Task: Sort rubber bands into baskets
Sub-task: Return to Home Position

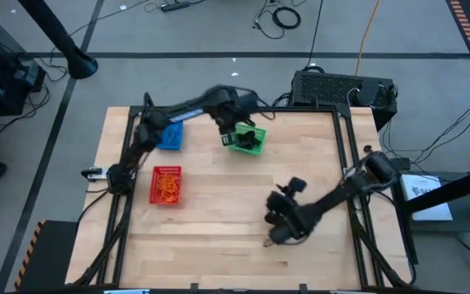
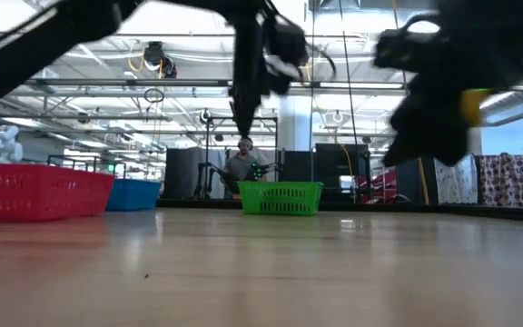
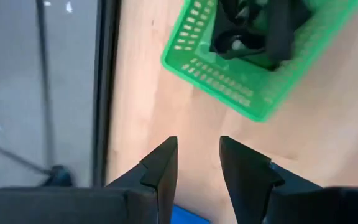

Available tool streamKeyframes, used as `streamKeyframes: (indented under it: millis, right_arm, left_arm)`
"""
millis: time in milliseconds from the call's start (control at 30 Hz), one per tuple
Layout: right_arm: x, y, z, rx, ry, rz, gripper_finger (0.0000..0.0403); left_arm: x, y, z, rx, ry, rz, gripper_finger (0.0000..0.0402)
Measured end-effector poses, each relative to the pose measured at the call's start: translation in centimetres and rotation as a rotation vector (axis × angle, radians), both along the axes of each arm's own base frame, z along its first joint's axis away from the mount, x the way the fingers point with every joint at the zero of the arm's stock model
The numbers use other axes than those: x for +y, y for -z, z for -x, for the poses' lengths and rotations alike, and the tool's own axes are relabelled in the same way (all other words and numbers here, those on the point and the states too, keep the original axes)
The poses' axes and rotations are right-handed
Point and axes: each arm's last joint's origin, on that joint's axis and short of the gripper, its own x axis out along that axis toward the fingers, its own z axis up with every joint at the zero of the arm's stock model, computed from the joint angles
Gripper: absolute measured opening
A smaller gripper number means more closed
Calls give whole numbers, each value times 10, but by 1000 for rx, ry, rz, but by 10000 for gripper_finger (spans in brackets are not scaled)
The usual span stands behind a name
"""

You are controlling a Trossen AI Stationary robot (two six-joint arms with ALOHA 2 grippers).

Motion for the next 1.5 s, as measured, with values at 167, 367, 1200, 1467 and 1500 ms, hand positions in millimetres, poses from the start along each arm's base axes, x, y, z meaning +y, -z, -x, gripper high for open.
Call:
streamKeyframes:
  millis: [167, 367, 1200, 1467, 1500]
  right_arm:
    - [-39, 2, -36, 98, -64, -19, 134]
    - [-107, 0, -76, 115, -129, -88, 134]
    - [-233, -7, -93, -109, -104, -287, 1]
    - [-231, -8, -92, -84, -135, -289, 0]
    - [-231, -8, -92, -80, -135, -293, 0]
  left_arm:
    - [-14, -58, 36, -157, -39, 30, 127]
    - [-37, -83, 89, -254, -60, 4, 127]
    - [-117, 6, 283, -956, -7, -26, 127]
    - [-118, 5, 288, -992, 5, -38, 127]
    - [-118, 4, 287, -1003, 6, -40, 127]
